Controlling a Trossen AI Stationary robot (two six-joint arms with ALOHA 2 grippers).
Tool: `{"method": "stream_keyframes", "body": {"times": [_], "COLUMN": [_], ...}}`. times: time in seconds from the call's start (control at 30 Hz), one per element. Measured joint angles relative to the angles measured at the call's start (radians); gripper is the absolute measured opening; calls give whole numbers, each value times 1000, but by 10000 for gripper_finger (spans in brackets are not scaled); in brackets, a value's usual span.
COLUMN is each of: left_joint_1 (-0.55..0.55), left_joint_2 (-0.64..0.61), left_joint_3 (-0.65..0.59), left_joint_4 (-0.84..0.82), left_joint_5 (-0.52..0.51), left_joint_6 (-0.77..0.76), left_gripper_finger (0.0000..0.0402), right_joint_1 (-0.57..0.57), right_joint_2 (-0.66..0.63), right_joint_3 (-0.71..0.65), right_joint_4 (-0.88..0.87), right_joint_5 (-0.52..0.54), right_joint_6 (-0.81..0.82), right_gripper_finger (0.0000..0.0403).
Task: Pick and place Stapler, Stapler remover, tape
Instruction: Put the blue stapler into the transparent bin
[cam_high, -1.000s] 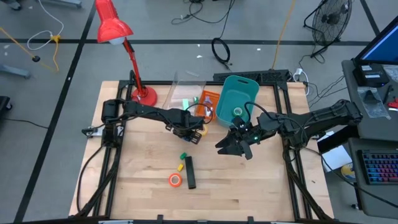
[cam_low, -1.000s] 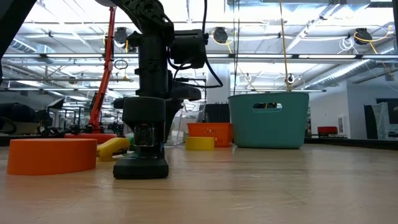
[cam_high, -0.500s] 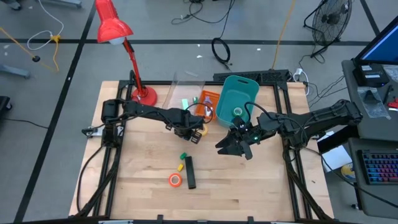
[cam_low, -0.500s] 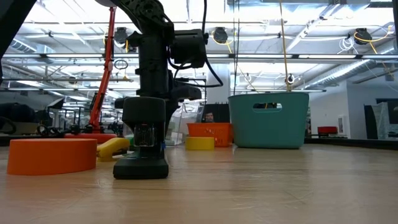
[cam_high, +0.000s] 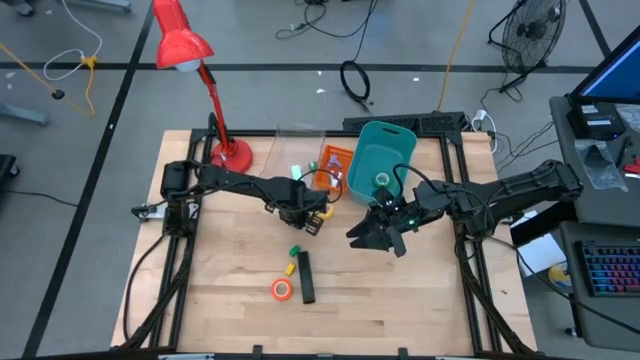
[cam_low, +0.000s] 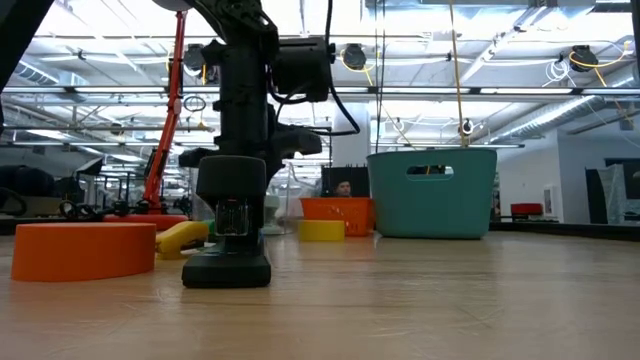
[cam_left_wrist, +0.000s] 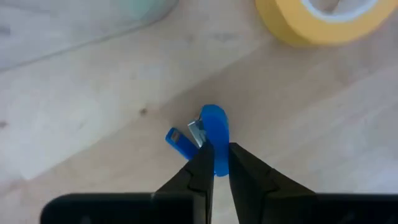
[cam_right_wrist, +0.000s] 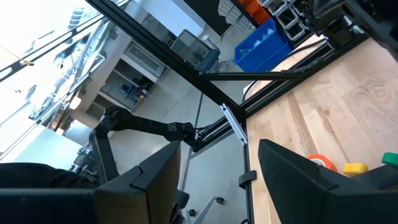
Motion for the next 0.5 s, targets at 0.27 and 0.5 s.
{"method": "stream_keyframes", "body": {"times": [0.27, 0.5], "left_joint_1": [-3, 5], "left_joint_2": [-18, -78], "left_joint_3": [13, 18], "left_joint_4": [7, 10], "left_joint_5": [-36, -62], "left_joint_6": [2, -5], "left_gripper_finger": [41, 41], "right_joint_1": [0, 0], "right_joint_2": [0, 0], "right_joint_3": [0, 0], "right_joint_4": [0, -1], "right_joint_5": [0, 0], "right_joint_6": [0, 1], "right_gripper_finger": [209, 209]}}
